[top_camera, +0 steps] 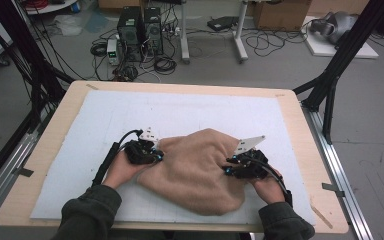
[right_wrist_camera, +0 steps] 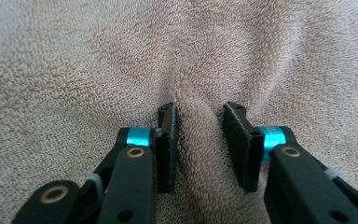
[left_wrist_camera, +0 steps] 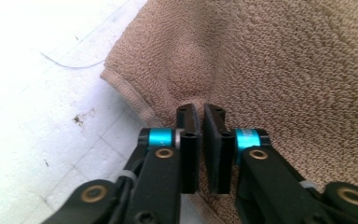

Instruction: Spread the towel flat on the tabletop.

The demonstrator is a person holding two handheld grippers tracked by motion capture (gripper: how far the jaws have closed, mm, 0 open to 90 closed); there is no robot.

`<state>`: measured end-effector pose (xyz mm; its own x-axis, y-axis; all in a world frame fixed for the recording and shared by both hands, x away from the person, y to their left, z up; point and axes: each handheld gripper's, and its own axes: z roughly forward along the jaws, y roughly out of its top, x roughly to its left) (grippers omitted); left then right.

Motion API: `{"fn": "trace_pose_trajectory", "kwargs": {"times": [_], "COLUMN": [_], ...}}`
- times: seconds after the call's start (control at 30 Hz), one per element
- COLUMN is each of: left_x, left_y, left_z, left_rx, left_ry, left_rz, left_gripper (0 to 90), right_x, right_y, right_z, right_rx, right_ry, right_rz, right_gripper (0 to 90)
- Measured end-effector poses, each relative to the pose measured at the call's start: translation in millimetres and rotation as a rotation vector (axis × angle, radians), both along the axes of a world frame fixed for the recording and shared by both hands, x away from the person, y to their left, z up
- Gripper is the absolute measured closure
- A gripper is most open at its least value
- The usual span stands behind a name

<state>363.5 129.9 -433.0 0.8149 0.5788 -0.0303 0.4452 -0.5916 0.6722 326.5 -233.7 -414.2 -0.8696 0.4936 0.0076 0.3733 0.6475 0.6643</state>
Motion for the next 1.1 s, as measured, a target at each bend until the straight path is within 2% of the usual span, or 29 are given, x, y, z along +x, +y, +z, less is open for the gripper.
{"fn": "trace_pose_trajectory", "kwargs": {"times": [0.07, 0.1, 0.2, 0.3, 0.4, 0.5, 0.6, 0.67, 0.8, 0.9, 1.0, 1.1], "left_x": [-2.8, -5.1, -13.9, -25.7, -33.6, -41.7, -55.4, -67.8, -91.4, -105.4, -115.8, -116.2], "left_y": [0.2, 1.3, 14.3, 33.0, 49.6, 63.9, 78.0, 84.6, 86.4, 82.1, 77.2, 74.2], "left_z": [2.2, 4.1, 16.8, 34.9, 50.7, 66.5, 74.8, 70.8, 49.2, 35.5, 24.0, 16.9], "left_rx": [0.026, 0.025, 0.006, -0.032, -0.047, -0.054, -0.048, -0.031, -0.001, -0.018, -0.037, -0.036], "left_ry": [-0.009, -0.018, -0.057, -0.108, -0.132, -0.182, -0.203, -0.197, -0.153, -0.124, -0.083, -0.066], "left_rz": [-0.003, 0.002, 0.013, 0.042, 0.063, 0.091, 0.094, 0.086, 0.039, 0.007, -0.026, -0.043], "left_gripper": [86.5, 86.6, 86.7, 86.9, 86.9, 86.9, 86.9, 86.9, 86.8, 86.8, 86.8, 86.6], "right_x": [0.0, -0.1, -0.3, -1.5, -1.1, 0.0, -3.4, -8.6, -30.3, -46.5, -58.9, -63.1], "right_y": [-3.0, -4.2, -3.8, 2.1, 13.4, 26.9, 37.7, 41.3, 44.1, 46.5, 43.5, 42.5], "right_z": [4.1, 6.6, 13.7, 23.0, 36.6, 48.9, 53.1, 51.1, 34.2, 21.3, 14.8, 12.2], "right_rx": [0.032, 0.046, 0.063, 0.070, 0.105, 0.123, 0.131, 0.122, 0.112, 0.083, 0.106, 0.110], "right_ry": [-0.006, -0.007, -0.021, -0.039, -0.071, -0.098, -0.090, -0.077, -0.046, -0.030, -0.016, 0.001], "right_rz": [-0.005, -0.007, -0.003, 0.018, 0.053, 0.088, 0.125, 0.144, 0.169, 0.191, 0.194, 0.212], "right_gripper": [69.1, 69.3, 69.5, 69.9, 71.0, 71.3, 71.4, 71.6, 72.5, 72.8, 73.0, 71.7]}}
